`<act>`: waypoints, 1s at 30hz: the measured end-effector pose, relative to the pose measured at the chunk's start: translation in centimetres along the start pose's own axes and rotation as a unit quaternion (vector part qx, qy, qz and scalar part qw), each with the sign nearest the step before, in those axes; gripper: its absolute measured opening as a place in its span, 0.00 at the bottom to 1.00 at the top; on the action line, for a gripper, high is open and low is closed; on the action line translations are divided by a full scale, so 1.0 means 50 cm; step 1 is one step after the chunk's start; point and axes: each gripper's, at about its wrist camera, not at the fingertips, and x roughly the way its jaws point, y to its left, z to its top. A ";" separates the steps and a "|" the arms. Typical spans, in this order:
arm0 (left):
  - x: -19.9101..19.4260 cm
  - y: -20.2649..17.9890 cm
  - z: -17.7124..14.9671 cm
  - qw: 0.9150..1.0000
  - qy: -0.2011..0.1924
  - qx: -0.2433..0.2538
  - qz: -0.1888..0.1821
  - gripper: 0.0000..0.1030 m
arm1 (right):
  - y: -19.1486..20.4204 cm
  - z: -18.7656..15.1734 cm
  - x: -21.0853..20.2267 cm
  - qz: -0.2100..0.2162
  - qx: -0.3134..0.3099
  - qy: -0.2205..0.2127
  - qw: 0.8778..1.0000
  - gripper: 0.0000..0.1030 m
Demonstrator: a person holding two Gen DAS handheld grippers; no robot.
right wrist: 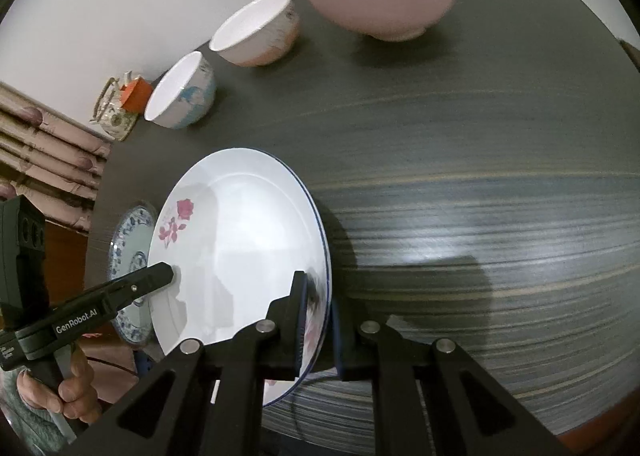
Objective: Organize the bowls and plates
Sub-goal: 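Lower the white plate onto the blue-and-white plate stack with the left tool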
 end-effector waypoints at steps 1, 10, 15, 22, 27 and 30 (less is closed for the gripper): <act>-0.010 0.007 0.004 1.000 -0.004 -0.003 0.001 0.13 | 0.011 0.004 -0.001 0.001 -0.005 -0.002 1.000 0.11; -0.101 0.098 0.023 0.998 -0.043 -0.035 0.014 0.13 | 0.141 0.028 0.019 0.028 -0.050 -0.002 0.998 0.11; -0.148 0.173 0.014 0.996 -0.061 -0.061 0.031 0.13 | 0.224 0.030 0.053 0.041 -0.073 0.009 0.996 0.11; -0.180 0.282 -0.011 0.991 -0.068 -0.104 0.049 0.13 | 0.318 0.012 0.111 0.046 -0.101 0.030 0.993 0.11; -0.174 0.341 -0.033 0.989 -0.062 -0.126 0.057 0.13 | 0.345 -0.001 0.146 0.043 -0.106 0.045 0.992 0.11; -0.169 0.361 -0.038 0.988 -0.057 -0.134 0.055 0.13 | 0.350 -0.004 0.160 0.039 -0.106 0.052 0.992 0.11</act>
